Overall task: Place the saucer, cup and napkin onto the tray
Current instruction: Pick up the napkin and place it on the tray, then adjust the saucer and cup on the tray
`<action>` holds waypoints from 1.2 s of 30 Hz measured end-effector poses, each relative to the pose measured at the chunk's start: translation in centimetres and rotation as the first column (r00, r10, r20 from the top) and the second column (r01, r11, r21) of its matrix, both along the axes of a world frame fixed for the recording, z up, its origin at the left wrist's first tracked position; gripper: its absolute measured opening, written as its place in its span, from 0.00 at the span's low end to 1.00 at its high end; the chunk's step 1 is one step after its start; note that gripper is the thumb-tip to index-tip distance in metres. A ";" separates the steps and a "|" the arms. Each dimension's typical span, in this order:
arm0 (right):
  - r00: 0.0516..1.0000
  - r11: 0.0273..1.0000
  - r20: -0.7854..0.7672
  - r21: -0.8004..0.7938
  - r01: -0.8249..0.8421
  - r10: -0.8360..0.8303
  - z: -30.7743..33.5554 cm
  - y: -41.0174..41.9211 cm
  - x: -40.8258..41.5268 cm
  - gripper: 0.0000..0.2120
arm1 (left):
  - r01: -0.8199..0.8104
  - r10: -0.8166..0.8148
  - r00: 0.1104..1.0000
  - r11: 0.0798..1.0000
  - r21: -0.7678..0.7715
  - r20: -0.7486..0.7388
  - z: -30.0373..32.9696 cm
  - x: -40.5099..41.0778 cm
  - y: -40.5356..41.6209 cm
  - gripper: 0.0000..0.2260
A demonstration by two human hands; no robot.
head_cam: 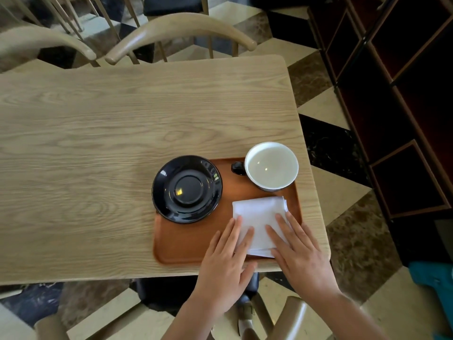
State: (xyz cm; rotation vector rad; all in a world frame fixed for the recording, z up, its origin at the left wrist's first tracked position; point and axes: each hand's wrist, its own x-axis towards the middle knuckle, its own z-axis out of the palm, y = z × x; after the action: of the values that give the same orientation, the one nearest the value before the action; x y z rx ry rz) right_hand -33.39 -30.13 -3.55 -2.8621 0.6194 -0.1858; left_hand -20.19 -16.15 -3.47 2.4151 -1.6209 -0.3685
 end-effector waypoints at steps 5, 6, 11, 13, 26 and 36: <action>0.999 0.999 -0.044 0.028 -0.016 0.017 0.0 0.3 -1.2 0.22 | 0.097 -0.101 0.994 0.991 0.088 0.035 0.0 0.4 0.8 0.27; 0.999 0.999 -0.045 0.038 -0.013 0.014 0.1 0.4 -1.2 0.22 | 0.099 -0.102 0.994 0.991 0.093 0.028 0.0 0.4 0.9 0.27; 0.998 0.996 0.024 0.064 0.055 -0.057 1.1 1.1 -0.2 0.19 | 0.063 -0.063 0.998 0.995 0.079 -0.005 0.7 0.2 0.8 0.28; 0.995 0.996 0.065 0.064 0.067 -0.072 1.7 1.1 1.0 0.18 | 0.027 -0.027 1.000 0.999 0.042 -0.002 1.3 0.6 0.9 0.28; 0.979 0.983 -0.097 0.049 -0.175 0.179 2.6 3.9 11.1 0.22 | -0.310 0.293 0.950 0.928 0.204 0.109 1.9 7.3 6.1 0.29; 0.979 0.983 -0.084 0.018 -0.183 0.184 2.4 5.1 9.8 0.21 | -0.289 0.278 0.957 0.942 0.170 0.084 1.9 5.9 7.8 0.28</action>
State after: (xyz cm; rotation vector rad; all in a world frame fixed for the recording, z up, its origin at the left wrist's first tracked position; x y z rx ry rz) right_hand -23.55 -24.99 -1.13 -2.9090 0.3656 -0.0317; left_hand -14.25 -8.35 -1.62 2.7716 -1.2803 -0.4122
